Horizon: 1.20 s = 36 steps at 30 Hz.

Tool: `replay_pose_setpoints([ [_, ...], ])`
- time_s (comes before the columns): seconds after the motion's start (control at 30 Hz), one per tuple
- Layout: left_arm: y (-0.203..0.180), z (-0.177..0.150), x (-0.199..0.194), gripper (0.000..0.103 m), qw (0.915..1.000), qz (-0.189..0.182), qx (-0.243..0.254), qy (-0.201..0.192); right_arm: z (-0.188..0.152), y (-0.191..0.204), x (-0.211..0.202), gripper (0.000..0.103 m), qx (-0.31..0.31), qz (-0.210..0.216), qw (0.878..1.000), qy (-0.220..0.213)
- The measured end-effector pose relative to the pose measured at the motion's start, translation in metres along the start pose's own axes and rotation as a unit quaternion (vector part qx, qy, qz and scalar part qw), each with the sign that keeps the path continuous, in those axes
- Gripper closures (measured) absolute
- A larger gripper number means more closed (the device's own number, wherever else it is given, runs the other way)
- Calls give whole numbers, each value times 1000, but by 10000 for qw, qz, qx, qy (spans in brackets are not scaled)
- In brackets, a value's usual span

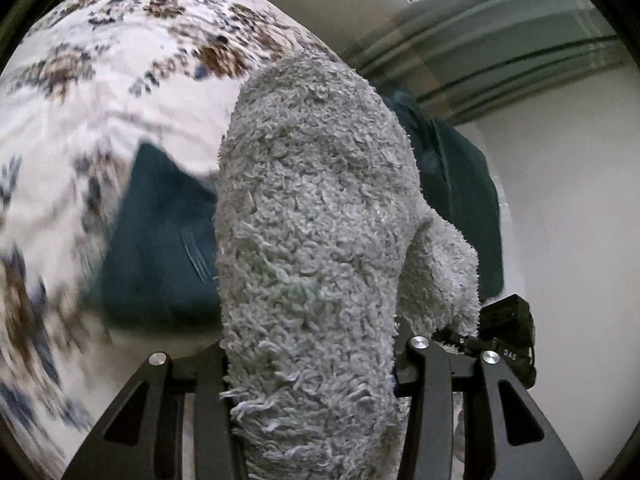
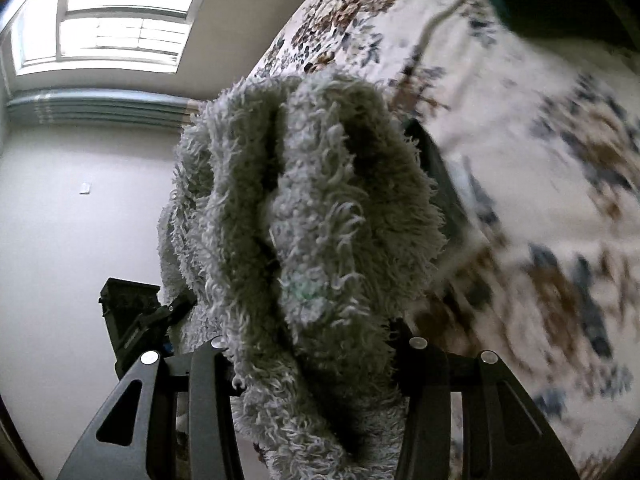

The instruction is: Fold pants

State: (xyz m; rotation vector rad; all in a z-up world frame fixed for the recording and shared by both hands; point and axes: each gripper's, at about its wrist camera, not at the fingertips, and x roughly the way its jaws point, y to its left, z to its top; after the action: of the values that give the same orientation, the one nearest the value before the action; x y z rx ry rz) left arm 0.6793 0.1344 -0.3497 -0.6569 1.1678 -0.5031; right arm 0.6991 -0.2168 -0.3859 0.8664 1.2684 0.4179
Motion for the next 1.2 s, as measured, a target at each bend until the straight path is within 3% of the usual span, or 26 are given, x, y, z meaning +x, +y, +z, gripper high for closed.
replay_pose_setpoints([
  [0.07, 21, 25, 11, 60, 9999, 21, -111, 52, 36, 14, 36, 55, -30, -163, 9998, 68],
  [0.13, 54, 52, 36, 54, 9980, 457, -371, 224, 70, 17, 70, 53, 2, -442, 9989, 149],
  [0.17, 71, 58, 48, 51, 9955, 712, -499, 367, 80, 16, 82, 46, 15, -612, 9979, 207],
  [0.23, 102, 60, 73, 50, 9868, 1276, -625, 780, 100, 10, 116, 38, -16, -1298, 9909, 366],
  [0.27, 112, 55, 83, 50, 9829, 1465, -652, 908, 102, 7, 127, 33, -126, -1703, 9843, 436],
  [0.33, 120, 49, 89, 42, 9817, 1593, -594, 864, 97, 1, 138, 25, -240, -2064, 9764, 596],
  [0.37, 119, 46, 89, 33, 9812, 1656, -539, 832, 97, 2, 143, 16, -281, -2198, 9729, 660],
  [0.47, 99, 40, 77, 26, 9759, 2066, -98, 690, 88, 15, 139, 12, -624, -2510, 9638, 644],
  [0.53, 89, 45, 67, 25, 9693, 2397, 168, 529, 76, 27, 128, 10, -909, -2775, 9549, 529],
  [0.6, 74, 46, 53, 16, 9615, 2698, 416, 313, 68, 45, 115, 9, -1187, -3075, 9438, 234],
  [0.83, 38, 26, 23, 14, 9299, 3547, 930, -298, -9, 111, 57, 9, -1966, -3905, 8963, -735],
  [1.1, -17, -30, -34, 14, 9203, 3709, 951, -800, -95, 165, -14, 9, -2143, -3907, 8860, -1283],
  [1.2, -39, -56, -56, 14, 9186, 3709, 999, -930, -123, 179, -38, 9, -2211, -3778, 8882, -1396],
])
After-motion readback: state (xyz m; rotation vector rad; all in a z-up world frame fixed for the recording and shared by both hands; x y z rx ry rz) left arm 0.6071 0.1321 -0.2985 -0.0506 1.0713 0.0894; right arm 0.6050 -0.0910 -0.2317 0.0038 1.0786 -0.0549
